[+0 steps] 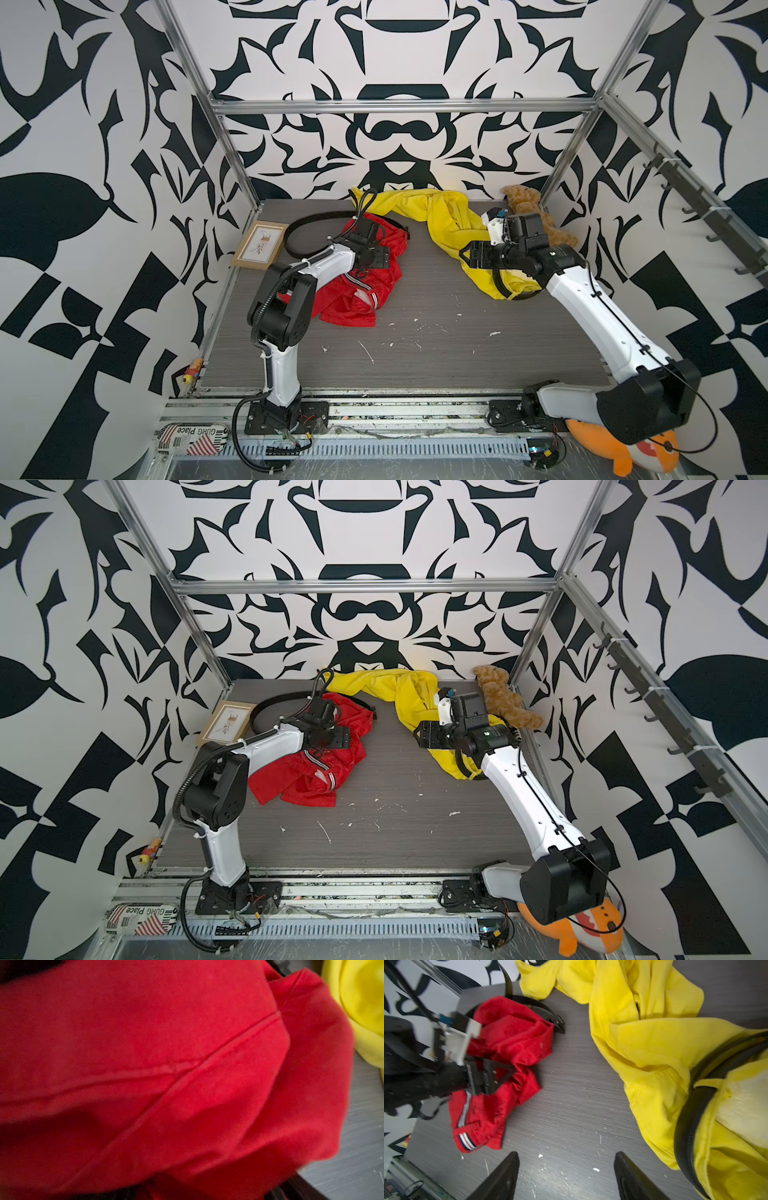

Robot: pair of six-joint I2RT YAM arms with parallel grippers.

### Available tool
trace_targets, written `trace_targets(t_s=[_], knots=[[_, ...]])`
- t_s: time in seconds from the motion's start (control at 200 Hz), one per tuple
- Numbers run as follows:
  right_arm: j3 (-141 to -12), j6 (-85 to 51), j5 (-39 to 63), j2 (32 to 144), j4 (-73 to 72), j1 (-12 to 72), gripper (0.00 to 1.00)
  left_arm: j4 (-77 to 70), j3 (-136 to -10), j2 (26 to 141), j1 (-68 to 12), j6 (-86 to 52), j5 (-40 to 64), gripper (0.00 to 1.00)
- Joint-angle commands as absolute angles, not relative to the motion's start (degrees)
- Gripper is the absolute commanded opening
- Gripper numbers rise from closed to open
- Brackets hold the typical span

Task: Remove the belt from the trousers
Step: Adjust the trousers at the center of the board.

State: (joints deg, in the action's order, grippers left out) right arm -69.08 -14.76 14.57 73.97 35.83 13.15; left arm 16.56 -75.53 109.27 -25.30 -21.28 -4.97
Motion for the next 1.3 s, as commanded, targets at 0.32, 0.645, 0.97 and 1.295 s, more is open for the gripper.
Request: trace_targets(t_s=[0.32,0.645,0.97,1.295], knots=[[-66.56,-11.54,0.52,84.43,31.23,4.26,0.80,21.67,-69.77,107.65,-20.13,-23.39,-4.98,0.88],[-60.03,-14.19,9.05,93.04,28.22,2.46,0.60,21.87,-70.10,100.66,-22.93,-23.21,-3.24,0.97],[-50.47,-27.94,22.43,82.24,20.82,16.09,0.42,23.56,-71.76,93.22,-27.63,-23.35,-5.16,0.99],[-61.65,-22.48,18.21,75.63,37.10,24.11,0.62,24.79,-75.48,92.35,-33.66,-22.44,-5.72,0.99]])
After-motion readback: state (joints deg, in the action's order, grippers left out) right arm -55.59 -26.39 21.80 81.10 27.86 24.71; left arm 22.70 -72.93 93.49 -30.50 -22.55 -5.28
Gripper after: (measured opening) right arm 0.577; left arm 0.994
